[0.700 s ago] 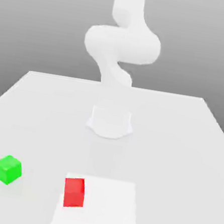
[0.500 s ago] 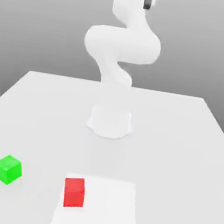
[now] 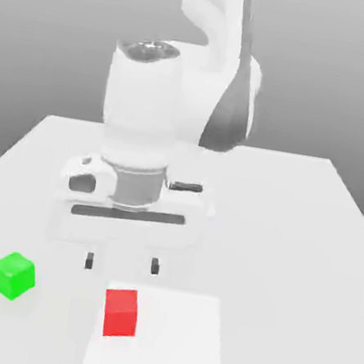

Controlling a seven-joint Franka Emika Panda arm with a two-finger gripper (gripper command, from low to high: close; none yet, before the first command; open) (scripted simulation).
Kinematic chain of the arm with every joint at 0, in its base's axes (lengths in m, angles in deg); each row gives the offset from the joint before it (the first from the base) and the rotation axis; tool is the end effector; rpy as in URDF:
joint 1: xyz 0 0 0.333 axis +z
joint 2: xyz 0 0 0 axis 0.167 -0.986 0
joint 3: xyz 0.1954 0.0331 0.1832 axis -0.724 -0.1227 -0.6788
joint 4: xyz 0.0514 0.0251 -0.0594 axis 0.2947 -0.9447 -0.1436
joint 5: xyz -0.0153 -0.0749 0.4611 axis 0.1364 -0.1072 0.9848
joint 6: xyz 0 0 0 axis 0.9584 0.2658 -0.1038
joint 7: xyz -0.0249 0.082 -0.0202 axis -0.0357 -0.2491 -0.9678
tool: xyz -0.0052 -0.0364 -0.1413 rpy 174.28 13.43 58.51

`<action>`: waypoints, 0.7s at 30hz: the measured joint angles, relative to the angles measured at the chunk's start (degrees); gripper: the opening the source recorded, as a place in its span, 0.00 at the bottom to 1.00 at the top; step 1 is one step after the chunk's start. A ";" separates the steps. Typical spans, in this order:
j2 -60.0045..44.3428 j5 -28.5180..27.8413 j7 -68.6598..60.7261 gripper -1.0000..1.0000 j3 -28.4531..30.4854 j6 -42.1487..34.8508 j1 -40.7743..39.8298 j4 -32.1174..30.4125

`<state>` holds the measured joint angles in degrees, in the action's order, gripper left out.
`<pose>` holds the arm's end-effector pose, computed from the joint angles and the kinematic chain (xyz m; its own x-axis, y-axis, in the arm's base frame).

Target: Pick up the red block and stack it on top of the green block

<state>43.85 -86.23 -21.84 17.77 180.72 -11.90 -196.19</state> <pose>0.4282 -0.0686 0.0550 0.8192 -0.5733 0.0132 -0.5733 -0.8193 -0.0066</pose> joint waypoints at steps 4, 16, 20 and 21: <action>-8.34 2.96 -2.51 0.50 -1.72 6.80 -1.11 0.69; -6.93 1.97 -1.80 0.00 -2.06 5.57 -1.66 0.44; -0.15 -0.32 -0.82 0.00 -0.81 -0.37 -2.62 -0.36; 0.43 -0.66 -1.30 0.00 -0.30 -1.08 -3.72 -0.23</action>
<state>44.29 -86.90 -23.14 17.47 179.64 -15.61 -196.42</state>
